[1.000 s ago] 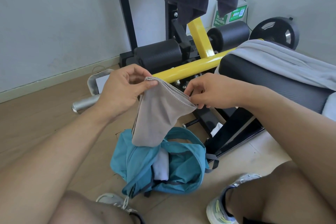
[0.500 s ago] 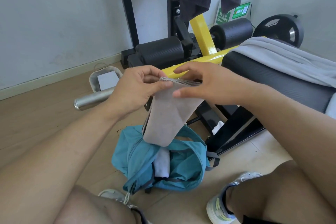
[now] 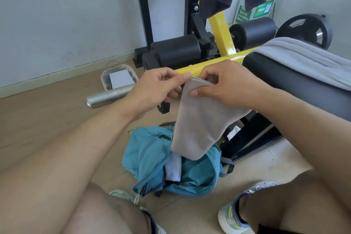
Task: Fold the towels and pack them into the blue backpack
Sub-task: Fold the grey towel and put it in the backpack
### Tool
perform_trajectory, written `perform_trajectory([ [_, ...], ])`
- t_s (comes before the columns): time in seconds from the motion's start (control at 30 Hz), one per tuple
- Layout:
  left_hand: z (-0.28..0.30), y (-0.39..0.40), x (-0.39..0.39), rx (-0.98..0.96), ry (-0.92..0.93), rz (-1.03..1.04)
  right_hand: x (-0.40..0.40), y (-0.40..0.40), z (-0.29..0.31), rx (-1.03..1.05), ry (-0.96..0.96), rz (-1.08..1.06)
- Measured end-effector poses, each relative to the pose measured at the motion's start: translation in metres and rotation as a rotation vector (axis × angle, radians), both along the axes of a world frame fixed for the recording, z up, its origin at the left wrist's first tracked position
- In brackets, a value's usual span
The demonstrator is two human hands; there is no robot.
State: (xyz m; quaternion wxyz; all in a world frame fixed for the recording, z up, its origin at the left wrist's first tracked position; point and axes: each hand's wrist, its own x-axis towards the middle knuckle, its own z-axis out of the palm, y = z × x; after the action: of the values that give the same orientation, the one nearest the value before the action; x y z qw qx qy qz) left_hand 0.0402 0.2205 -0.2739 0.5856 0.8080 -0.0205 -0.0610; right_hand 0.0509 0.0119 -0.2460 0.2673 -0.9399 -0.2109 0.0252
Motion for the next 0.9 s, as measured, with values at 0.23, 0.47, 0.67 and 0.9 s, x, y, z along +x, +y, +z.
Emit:
perform_trajectory([
  [0.23,-0.024,-0.001,-0.008,-0.094,0.698,0.023,-0.004,-0.012,0.009,0.047,-0.026,0.043],
  [0.47,-0.057,0.003,0.004,-0.248,1.035,0.016,-0.015,-0.006,0.015,0.157,-0.082,0.046],
  [0.67,-0.086,0.016,0.019,-0.327,1.133,0.142,-0.033,0.006,0.023,0.185,-0.162,0.104],
  [0.9,-0.107,0.019,0.019,-0.220,0.953,0.200,-0.049,0.008,0.038,0.270,-0.148,0.232],
])
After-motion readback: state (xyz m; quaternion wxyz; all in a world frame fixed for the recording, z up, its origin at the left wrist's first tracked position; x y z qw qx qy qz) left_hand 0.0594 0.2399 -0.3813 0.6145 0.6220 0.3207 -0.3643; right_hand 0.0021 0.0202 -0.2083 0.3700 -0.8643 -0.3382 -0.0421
